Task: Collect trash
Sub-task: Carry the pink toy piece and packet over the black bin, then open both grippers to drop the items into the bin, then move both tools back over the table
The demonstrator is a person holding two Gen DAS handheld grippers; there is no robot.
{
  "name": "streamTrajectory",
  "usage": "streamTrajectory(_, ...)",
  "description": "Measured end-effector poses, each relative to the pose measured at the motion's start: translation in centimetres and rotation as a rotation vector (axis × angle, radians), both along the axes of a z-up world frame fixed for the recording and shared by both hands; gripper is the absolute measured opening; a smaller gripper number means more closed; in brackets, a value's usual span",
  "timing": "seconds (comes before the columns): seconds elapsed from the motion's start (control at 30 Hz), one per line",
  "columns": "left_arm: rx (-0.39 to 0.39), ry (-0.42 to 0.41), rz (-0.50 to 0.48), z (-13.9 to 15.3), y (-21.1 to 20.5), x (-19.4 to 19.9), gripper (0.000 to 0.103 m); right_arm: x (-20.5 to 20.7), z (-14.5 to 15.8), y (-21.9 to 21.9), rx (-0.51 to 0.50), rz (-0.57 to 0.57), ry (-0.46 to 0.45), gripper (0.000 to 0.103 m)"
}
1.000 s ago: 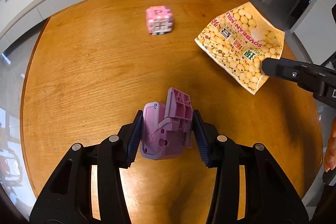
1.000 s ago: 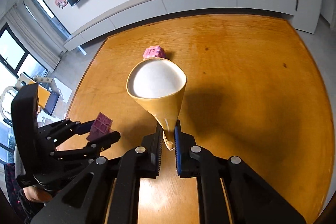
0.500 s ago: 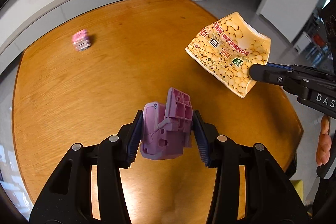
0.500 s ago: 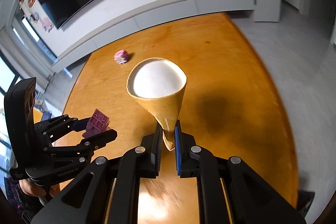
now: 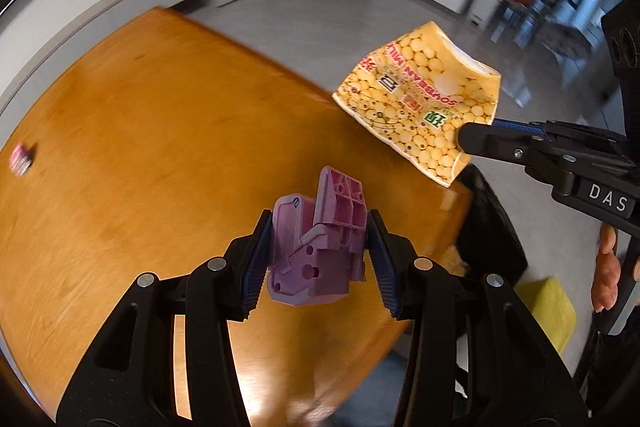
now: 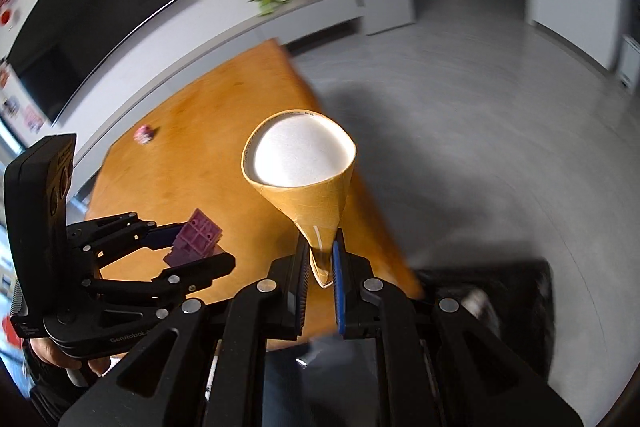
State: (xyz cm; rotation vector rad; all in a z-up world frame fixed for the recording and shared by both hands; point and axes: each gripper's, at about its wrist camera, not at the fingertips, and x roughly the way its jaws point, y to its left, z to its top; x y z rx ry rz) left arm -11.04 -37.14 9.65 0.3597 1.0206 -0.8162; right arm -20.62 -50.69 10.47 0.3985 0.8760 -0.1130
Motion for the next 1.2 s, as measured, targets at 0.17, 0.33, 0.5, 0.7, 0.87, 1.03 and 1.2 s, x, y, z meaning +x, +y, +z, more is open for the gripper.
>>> streamTrajectory(0.17, 0.029, 0.02, -0.17, -1.9, -7.1, -5.5, 0.046, -6.7, -2.1, -4.1, -0.003, -0.121, 0.021, 0.012)
streamTrajectory(0.33, 0.071, 0.044, -0.315, -4.5, -12.1, -10.8, 0.046, -11.6, -5.7, -7.0, -0.028, -0.245, 0.114, 0.012)
streamTrajectory(0.5, 0.147, 0.072, -0.419, -8.6, -15.8, -15.3, 0.089, -13.6, -10.2, -9.3, -0.124, -0.365, 0.275, 0.079)
streamTrajectory(0.7, 0.21, 0.017, -0.432, -10.8, -17.1, -16.6, 0.097, -14.4, -10.3, -11.1, -0.091, -0.428, 0.235, 0.079)
streamTrajectory(0.87, 0.179, 0.004, -0.411, -9.7, -16.1, -15.8, 0.097, -13.6, -9.2, -10.3, -0.102, -0.399, 0.224, 0.082)
streamTrajectory(1.03, 0.15, -0.011, -0.363, -8.2, -13.9, -14.8, 0.097, -11.2, -7.6, -8.3, -0.123, -0.35, 0.203, 0.082)
streamTrajectory(1.2, 0.119, -0.011, -0.311, -7.0, -11.8, -12.8, 0.097, -6.3, -5.4, -4.1, -0.169, -0.235, 0.175, 0.082)
